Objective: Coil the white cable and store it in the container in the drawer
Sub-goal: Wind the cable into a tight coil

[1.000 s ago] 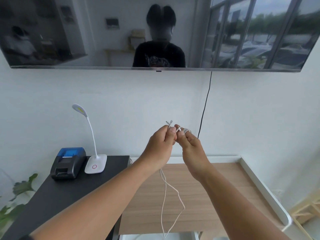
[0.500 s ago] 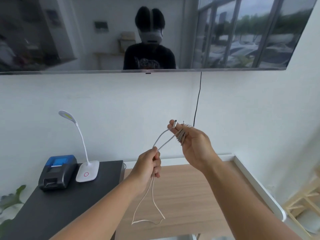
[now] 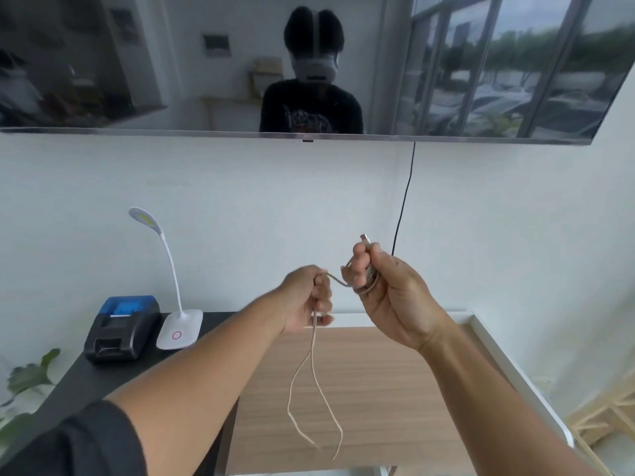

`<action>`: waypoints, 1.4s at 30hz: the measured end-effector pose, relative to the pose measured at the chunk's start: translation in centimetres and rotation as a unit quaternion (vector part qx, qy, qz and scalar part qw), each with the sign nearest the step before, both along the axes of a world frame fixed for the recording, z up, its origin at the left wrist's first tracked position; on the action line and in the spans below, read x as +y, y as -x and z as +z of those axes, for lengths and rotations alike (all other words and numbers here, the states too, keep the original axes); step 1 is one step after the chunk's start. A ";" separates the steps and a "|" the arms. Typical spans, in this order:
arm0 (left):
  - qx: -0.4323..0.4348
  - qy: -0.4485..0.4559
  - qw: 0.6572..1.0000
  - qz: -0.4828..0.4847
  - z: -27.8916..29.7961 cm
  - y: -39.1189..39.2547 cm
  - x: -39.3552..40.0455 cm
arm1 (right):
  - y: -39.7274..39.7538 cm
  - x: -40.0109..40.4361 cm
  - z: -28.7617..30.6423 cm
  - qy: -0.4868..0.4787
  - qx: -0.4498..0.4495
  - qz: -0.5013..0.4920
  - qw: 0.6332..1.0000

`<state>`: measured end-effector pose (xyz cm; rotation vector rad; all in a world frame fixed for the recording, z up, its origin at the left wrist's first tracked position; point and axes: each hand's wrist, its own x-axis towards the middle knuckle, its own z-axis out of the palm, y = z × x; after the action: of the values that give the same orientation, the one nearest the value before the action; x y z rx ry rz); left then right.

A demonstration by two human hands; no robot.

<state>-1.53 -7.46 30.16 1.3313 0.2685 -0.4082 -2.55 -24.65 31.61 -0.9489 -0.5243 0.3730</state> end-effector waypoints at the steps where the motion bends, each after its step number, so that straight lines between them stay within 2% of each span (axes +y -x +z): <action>1: -0.012 -0.016 1.000 0.004 1.0 -0.5 0.4 | 0.2 -0.1 -0.2 0.038 -0.026 0.001 0.999; 5: -0.088 -0.140 0.986 -0.040 4.7 -1.3 1.4 | 0.2 -0.3 -1.3 0.119 -0.061 -0.025 0.991; 9: -0.162 -0.266 0.948 -0.064 6.8 -0.7 0.8 | 0.3 0.3 -1.9 0.223 -0.114 -0.122 0.960; 13: -0.245 -0.347 0.903 -0.057 7.0 0.4 -0.2 | 0.2 1.2 -2.2 0.249 -0.125 -0.192 0.941; 16: -0.298 -0.392 0.870 -0.038 6.9 0.9 -0.5 | 0.2 1.6 -2.1 0.256 -0.125 -0.206 0.936; 20: -0.297 -0.369 0.881 -0.011 7.0 1.7 -0.5 | 0.4 2.0 -2.1 0.271 -0.144 -0.197 0.931; 21: -0.304 -0.388 0.870 -0.004 7.1 1.9 -0.5 | 0.4 2.1 -2.1 0.263 -0.143 -0.201 0.933; 24: -0.352 -0.511 0.784 0.021 6.9 2.7 -0.9 | 0.7 2.6 -1.7 0.236 -0.128 -0.204 0.941; 26: -0.377 -0.535 0.755 0.031 6.1 3.2 -1.4 | 0.8 2.8 -1.1 0.209 -0.111 -0.200 0.951; 27: -0.386 -0.526 0.757 0.035 5.6 3.5 -1.7 | 0.7 2.8 -0.7 0.180 -0.099 -0.199 0.958; 29: -0.391 -0.465 0.792 0.061 4.9 3.8 -2.1 | 0.4 2.6 -0.4 0.132 -0.087 -0.193 0.968; 32: -0.381 -0.365 0.844 0.095 5.2 3.5 -1.8 | 0.4 2.4 -0.2 0.138 -0.092 -0.179 0.970; 37: -0.372 -0.313 0.872 0.056 4.8 4.6 -2.1 | -0.2 1.3 -0.7 0.141 -0.090 -0.204 0.965; 42: -0.298 -0.187 0.934 0.061 1.3 6.0 -2.1 | -1.4 -0.1 0.6 0.006 0.018 -0.257 0.966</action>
<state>-7.53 -9.52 31.42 1.7345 -0.0869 0.1743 -1.13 -24.74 32.19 -1.0492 -0.2263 -0.0753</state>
